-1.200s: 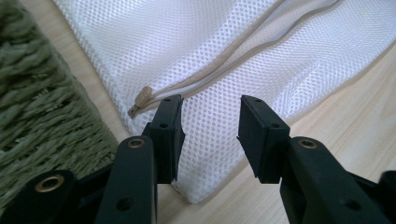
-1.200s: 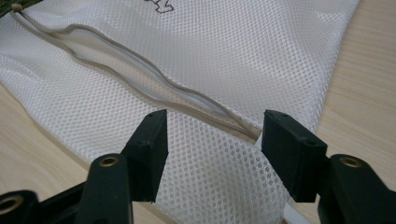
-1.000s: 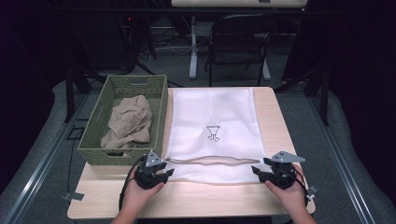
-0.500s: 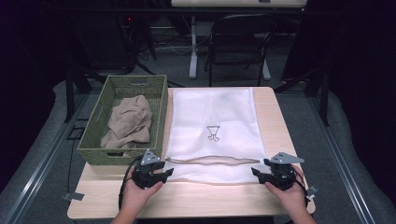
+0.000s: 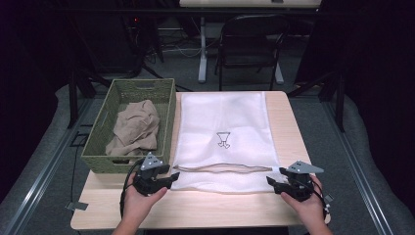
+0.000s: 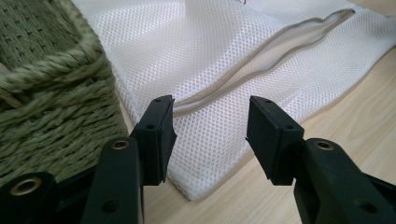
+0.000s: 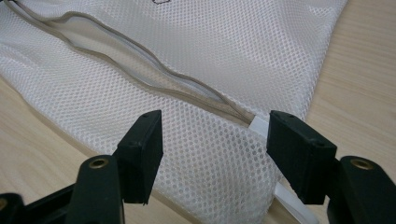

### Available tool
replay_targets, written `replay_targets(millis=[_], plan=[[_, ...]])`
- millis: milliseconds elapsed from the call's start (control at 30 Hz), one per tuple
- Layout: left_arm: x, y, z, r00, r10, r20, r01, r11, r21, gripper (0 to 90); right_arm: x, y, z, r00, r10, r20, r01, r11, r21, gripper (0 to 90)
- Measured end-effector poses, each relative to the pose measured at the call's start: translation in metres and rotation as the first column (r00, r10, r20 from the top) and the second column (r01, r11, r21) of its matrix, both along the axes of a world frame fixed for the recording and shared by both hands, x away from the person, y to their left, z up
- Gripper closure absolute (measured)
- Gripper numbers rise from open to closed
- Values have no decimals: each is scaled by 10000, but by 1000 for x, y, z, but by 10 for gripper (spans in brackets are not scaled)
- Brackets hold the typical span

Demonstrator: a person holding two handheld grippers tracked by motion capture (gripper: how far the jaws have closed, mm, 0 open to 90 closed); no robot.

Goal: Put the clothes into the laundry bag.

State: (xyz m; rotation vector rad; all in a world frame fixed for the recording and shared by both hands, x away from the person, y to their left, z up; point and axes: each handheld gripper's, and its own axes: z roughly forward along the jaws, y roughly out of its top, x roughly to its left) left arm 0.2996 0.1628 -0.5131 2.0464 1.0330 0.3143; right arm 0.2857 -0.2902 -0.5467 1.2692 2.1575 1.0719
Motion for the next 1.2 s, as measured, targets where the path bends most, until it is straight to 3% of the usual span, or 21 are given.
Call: replay_targets(millis=[333,867,1200], plan=[[-3,8,15,9997,101,205,-94,9994,-333,523,1,0,-2,9999,93,-130,-93,10000,-11,355],[-4,31,29,9969,734,288,-712,9948,-729,522,3,-3,-3,9998,-62,-170,65,9999,151,354],[-8,48,41,9900,1318,513,-1268,9878,-908,512,4,-4,-3,9999,-49,-159,51,9999,137,355]])
